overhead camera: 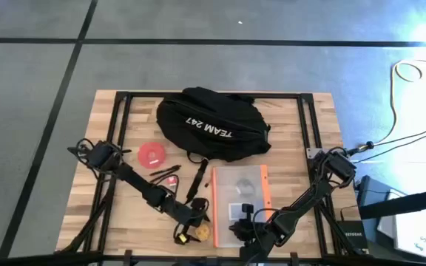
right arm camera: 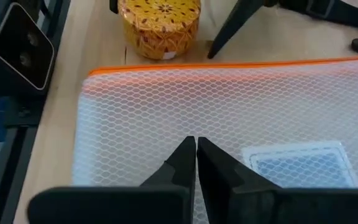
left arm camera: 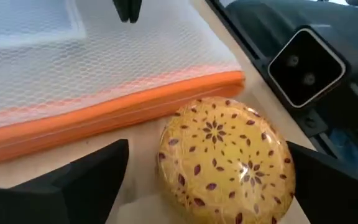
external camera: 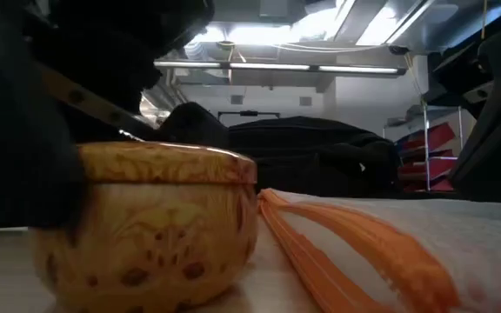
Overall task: Unpack backpack
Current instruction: Remove the yellow scented candle from the transparent white zip bag, then remove the colored items from the transparent white zip bag
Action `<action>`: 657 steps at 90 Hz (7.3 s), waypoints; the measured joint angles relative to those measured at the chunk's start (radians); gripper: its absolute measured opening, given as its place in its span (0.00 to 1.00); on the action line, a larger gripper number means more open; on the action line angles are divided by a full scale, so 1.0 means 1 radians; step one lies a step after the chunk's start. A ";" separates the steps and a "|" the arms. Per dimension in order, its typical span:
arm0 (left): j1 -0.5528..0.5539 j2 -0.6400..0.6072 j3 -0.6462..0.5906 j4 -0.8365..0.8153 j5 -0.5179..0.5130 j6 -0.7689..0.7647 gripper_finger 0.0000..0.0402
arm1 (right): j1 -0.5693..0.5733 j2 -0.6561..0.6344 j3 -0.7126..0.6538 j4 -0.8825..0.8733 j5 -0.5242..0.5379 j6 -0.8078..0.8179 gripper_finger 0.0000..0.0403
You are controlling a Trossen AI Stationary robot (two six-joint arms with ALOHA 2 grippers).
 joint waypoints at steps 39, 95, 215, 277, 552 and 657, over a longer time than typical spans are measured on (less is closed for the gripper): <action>-0.001 0.000 0.000 -0.021 0.012 -0.019 0.91 | 0.000 0.000 0.000 0.000 0.008 0.000 0.00; -0.001 -0.081 -0.001 -0.071 -0.045 0.008 0.78 | 0.000 0.000 0.000 -0.001 0.008 0.006 0.00; -0.019 -0.923 -0.495 -1.225 -0.857 -1.268 0.78 | -0.001 0.000 0.000 0.004 0.030 0.007 0.00; 0.020 -0.921 -0.504 -1.343 -0.888 -1.351 0.78 | -0.002 0.000 0.000 0.003 0.038 0.007 0.00; -0.126 -0.687 -0.538 -0.197 -0.924 -0.418 0.91 | 0.128 -0.192 -0.192 -0.730 -0.192 1.182 0.37; -0.126 -0.689 -0.538 -0.195 -0.927 -0.410 0.90 | 0.086 -0.140 -0.172 -0.661 -0.123 1.151 0.58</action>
